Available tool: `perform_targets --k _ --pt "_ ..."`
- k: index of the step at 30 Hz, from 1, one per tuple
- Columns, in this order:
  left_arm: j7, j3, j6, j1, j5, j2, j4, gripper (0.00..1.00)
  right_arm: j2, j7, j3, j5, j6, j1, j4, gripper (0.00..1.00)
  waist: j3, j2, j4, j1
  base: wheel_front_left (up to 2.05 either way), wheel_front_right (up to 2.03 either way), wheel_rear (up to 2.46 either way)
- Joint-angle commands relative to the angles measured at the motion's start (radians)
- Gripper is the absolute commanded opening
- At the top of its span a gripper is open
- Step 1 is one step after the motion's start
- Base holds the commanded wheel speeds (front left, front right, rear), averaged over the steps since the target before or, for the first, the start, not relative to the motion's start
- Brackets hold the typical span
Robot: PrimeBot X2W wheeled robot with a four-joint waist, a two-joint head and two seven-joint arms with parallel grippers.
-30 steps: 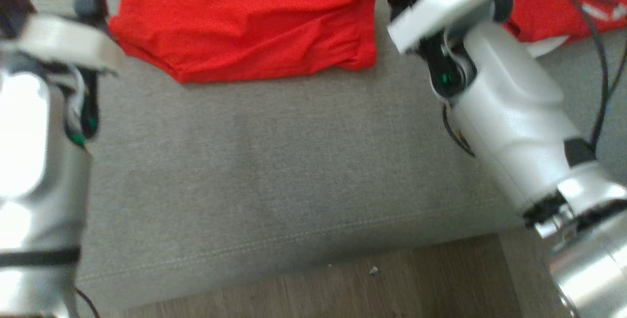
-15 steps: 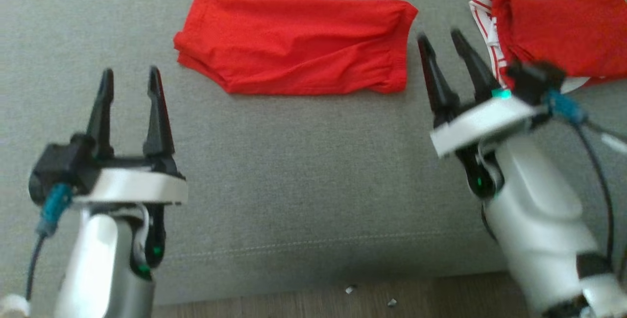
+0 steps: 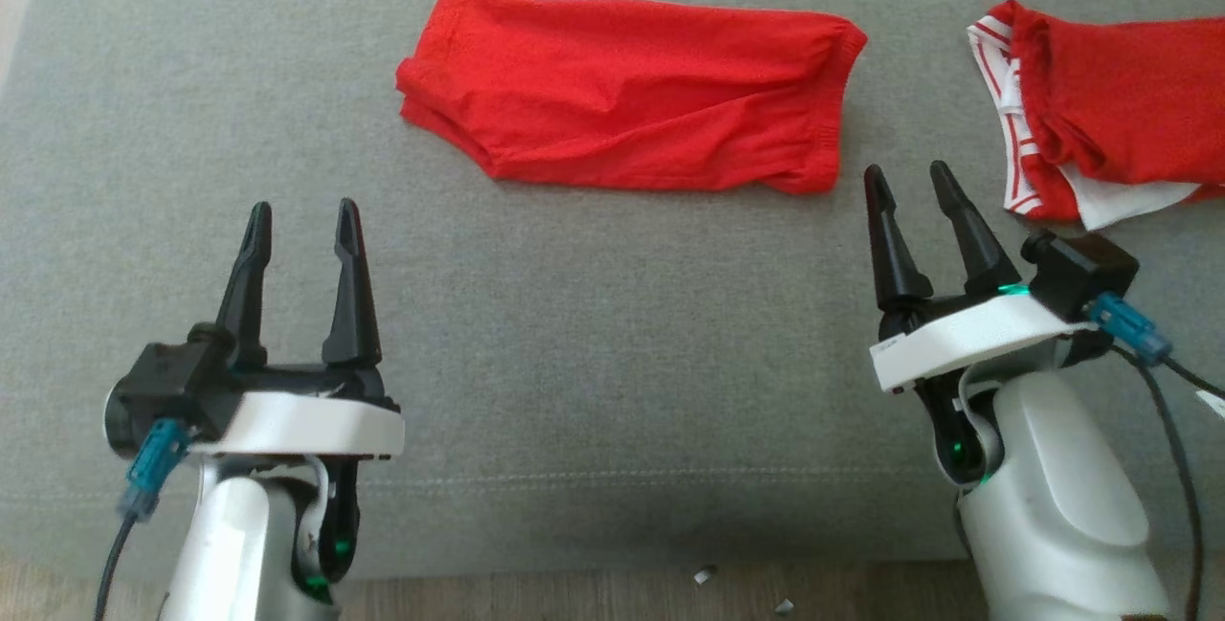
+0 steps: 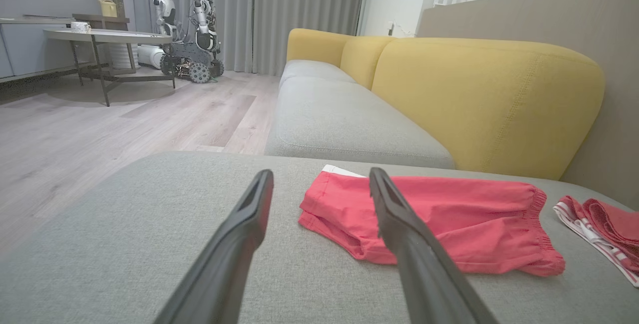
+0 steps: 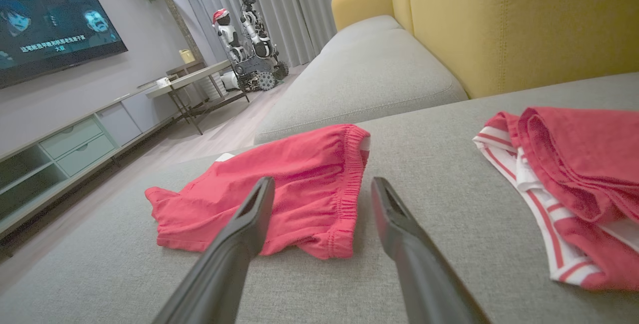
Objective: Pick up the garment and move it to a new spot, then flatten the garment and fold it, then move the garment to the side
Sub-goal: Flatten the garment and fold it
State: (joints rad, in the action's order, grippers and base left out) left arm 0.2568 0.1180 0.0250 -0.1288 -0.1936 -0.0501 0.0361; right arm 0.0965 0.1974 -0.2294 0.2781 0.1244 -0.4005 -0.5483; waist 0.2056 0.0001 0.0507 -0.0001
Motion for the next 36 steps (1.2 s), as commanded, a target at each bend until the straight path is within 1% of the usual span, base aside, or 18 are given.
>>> perform_targets --k 1,3,6,13,14,23,27,32,36 --pt "0.005 -0.030 -0.003 -0.028 0.010 -0.003 -0.034 1.00 -0.017 -0.012 -0.008 -0.016 0.006 0.002 0.054 1.00 0.001 -0.0001 0.008 0.0001 0.00 0.00 0.00" --pt "0.005 -0.030 -0.006 -0.029 0.012 -0.002 -0.033 1.00 -0.022 -0.034 0.003 -0.017 0.006 0.007 0.075 1.00 0.003 -0.0001 0.017 0.0001 0.00 0.00 0.00" --pt "0.005 -0.026 -0.009 -0.029 0.016 -0.001 -0.028 1.00 -0.029 -0.077 0.024 0.016 0.006 0.005 0.093 1.00 0.011 -0.0001 0.031 0.0001 0.00 0.00 0.00" --pt "0.005 0.005 0.001 -0.046 -0.006 0.000 -0.023 1.00 -0.037 -0.208 0.110 0.128 0.006 -0.044 0.051 1.00 0.057 -0.0001 0.082 0.0001 0.00 0.00 0.00" --pt "0.005 0.005 0.001 -0.046 -0.006 0.000 -0.023 1.00 -0.037 -0.208 0.110 0.128 0.006 -0.044 0.051 1.00 0.057 -0.0001 0.082 0.0001 0.00 0.00 0.00" --pt "0.005 0.052 0.018 -0.077 -0.027 0.000 -0.011 1.00 -0.034 -0.334 0.214 0.236 0.006 -0.153 -0.030 1.00 0.128 -0.0001 0.141 0.0001 0.00 0.00 0.00" --pt "0.005 0.074 0.025 -0.091 -0.035 0.000 -0.010 1.00 -0.022 -0.369 0.243 0.230 0.006 -0.199 -0.084 1.00 0.148 -0.0001 0.159 0.0001 0.00 0.00 0.00" --pt "0.005 0.097 0.032 -0.108 -0.042 0.000 -0.009 1.00 -0.026 -0.421 0.285 0.230 0.006 -0.263 -0.159 1.00 0.165 -0.0001 0.178 0.0001 0.00 0.00 0.00" --pt "0.005 0.113 0.041 -0.120 -0.050 0.000 -0.006 1.00 -0.033 -0.478 0.305 0.254 0.006 -0.309 -0.213 1.00 0.171 -0.0001 0.189 0.0001 0.00 0.00 0.00"
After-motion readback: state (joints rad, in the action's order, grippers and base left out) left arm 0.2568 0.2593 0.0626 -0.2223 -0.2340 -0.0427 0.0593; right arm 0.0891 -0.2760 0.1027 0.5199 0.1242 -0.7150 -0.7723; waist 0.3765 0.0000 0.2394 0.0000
